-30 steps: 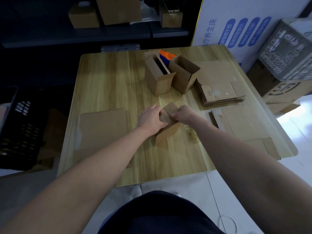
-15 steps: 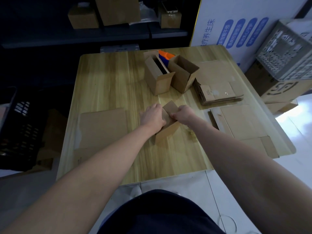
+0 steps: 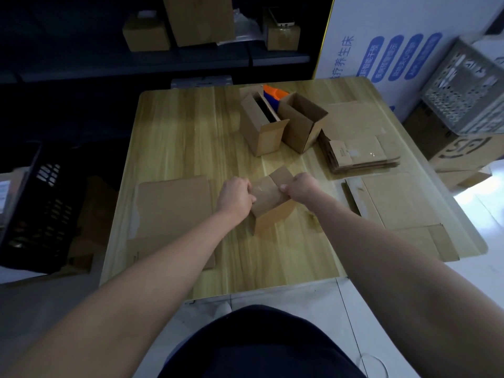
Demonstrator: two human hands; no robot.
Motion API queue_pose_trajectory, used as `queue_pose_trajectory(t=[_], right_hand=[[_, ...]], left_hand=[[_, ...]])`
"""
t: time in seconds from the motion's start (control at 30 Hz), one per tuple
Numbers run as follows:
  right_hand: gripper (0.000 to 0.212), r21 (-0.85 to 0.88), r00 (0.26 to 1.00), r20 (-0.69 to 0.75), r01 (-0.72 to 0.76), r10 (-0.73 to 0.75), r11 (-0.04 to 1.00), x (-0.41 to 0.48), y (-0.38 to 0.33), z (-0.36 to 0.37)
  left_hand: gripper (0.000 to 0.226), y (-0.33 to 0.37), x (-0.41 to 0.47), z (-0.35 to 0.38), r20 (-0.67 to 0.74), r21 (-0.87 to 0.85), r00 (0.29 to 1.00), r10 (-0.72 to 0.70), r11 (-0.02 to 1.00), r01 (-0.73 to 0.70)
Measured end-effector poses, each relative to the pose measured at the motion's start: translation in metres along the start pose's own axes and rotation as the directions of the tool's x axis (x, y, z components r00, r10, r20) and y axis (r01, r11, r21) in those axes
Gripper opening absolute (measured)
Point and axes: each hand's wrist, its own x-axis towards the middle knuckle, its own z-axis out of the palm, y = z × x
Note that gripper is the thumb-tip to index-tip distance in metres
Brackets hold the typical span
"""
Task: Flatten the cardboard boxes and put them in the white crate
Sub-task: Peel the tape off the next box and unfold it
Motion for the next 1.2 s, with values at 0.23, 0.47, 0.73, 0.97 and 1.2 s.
queue_pose_trajectory(t=[0.23,0.47,0.73,0.97,1.2], right_hand=[[0.026,0.496,0.989,0.112,-0.141,0.098,0.857,0.006,-0.012,-0.013],[0.074,0.611,0.984,0.141,0.0,-0.108,0.792,0.001,-0.016,-0.034],[0.024,0.521,0.967,0.115,0.135,-0.226,0.843,0.003,-0.015,-0.039],[0.028,0.497,0.998,0.062,-0.004,-0.031,0.868,0.014,-0.019,-0.029],[0.054,0.41,0.997,0.073,-0.048,0.019,0.911,0.02,-0.026,-0.011]], left_hand=[[0.11,-0.018,0.004,-0.01,0.35,-0.328,0.937,0.015,0.938,0.107],[0.083,-0.017,0.026,-0.024,0.396,-0.76,0.847,-0.356,0.39,0.519],[0.045,-0.009,0.029,-0.031,0.532,-0.738,0.716,-0.452,0.167,0.654],[0.011,-0.005,0.026,-0.026,-0.173,-0.429,0.984,0.043,0.896,-0.115],[0.025,-0.027,0.026,-0.007,-0.01,-0.077,0.996,0.088,0.993,-0.088]])
